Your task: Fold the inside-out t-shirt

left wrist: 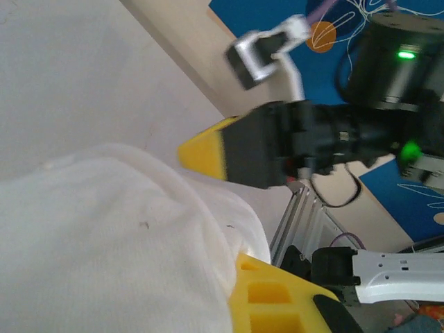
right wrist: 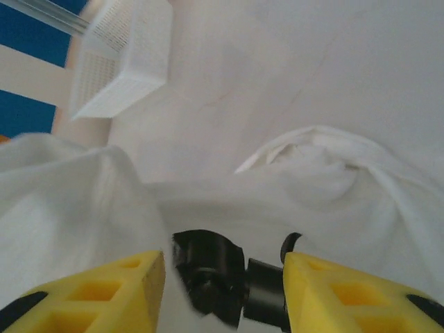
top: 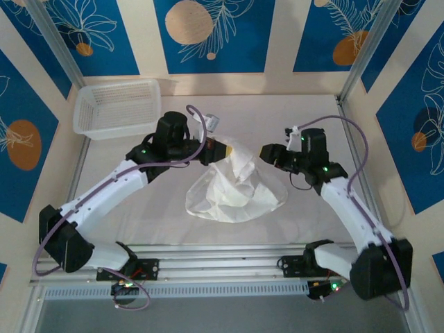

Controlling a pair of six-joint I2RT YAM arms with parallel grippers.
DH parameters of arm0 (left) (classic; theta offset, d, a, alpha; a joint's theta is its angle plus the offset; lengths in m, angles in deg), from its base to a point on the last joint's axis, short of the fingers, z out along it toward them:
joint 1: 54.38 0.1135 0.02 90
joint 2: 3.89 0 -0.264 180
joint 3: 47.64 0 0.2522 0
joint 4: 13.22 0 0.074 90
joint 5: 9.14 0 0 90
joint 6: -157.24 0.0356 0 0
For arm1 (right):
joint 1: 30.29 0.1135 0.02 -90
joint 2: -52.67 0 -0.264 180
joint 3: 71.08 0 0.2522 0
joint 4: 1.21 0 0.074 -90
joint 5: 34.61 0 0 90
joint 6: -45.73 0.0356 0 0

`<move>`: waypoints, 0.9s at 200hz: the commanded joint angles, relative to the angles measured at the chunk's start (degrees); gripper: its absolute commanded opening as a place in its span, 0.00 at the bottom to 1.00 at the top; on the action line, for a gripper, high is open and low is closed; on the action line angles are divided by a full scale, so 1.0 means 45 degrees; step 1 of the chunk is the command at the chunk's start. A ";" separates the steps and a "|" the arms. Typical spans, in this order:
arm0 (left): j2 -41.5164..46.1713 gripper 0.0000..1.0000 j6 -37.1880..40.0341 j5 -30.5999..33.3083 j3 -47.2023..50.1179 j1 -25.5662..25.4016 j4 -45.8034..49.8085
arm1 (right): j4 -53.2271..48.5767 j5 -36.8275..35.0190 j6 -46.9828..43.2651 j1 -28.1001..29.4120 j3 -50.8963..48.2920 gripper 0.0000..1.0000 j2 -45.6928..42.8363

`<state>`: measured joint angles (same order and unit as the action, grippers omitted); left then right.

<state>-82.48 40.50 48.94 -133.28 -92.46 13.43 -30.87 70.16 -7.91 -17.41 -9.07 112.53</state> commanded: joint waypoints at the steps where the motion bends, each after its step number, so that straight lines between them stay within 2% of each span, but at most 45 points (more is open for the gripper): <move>1: -0.0179 0.00 -0.0166 -0.0065 -0.0258 0.0124 0.0394 | 0.1061 -0.0882 0.0048 0.0978 -0.0733 0.49 -0.2398; 30: -0.0417 0.00 -0.0224 -0.0055 -0.0374 0.0126 0.0287 | 0.1756 -0.2494 0.1307 0.3655 -0.1751 0.48 -0.3049; 37: -0.0445 0.00 -0.0229 -0.0064 -0.0416 0.0134 0.0291 | 0.1562 -0.3236 0.1473 0.4203 -0.1795 0.51 -0.2899; 46: -0.0446 0.00 -0.0233 -0.0072 -0.0450 0.0124 0.0298 | 0.1149 -0.4320 0.1621 0.4808 -0.1743 0.61 -0.2647; 56: -0.0425 0.00 -0.0234 -0.0041 -0.0441 0.0124 0.0296 | 0.0711 -0.5493 0.1680 0.5199 -0.1737 0.69 -0.2366; 67: -0.0374 0.00 -0.0222 0.0069 -0.0444 0.0124 0.0375 | 0.0265 -0.6296 0.1923 0.5218 -0.1711 0.70 -0.2076; 78: -0.0301 0.00 -0.0156 0.0147 -0.0445 0.0125 0.0517 | 0.0182 -0.6386 0.2104 0.5074 -0.1764 0.70 -0.1910; 94: -0.0165 0.00 -0.0100 0.0319 -0.0381 0.0126 0.0605 | 0.0727 -0.5897 0.2033 0.4986 -0.1974 0.61 -0.1779; 109: -0.0096 0.00 -0.0092 0.0476 -0.0300 0.0127 0.0595 | 0.1056 -0.5493 0.2081 0.4971 -0.2177 0.44 -0.1758; 137: -0.0189 0.00 -0.0073 0.0487 -0.0369 0.0127 0.0669 | 0.1486 -0.4859 0.2306 0.4949 -0.2683 0.21 -0.2185; 159: -0.0319 0.00 -0.0054 0.0471 -0.0429 0.0125 0.0680 | 0.2242 -0.4462 0.2299 0.4949 -0.3004 0.15 -0.2567; 180: -0.0432 0.00 0.0085 0.0777 -0.0355 0.0124 0.0801 | 0.2267 -0.4266 0.2107 0.4949 -0.2664 0.01 -0.2574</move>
<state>-84.64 40.15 50.97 -133.30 -92.36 16.49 -24.20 48.69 2.32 5.10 -22.10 102.04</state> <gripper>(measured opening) 0.050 0.063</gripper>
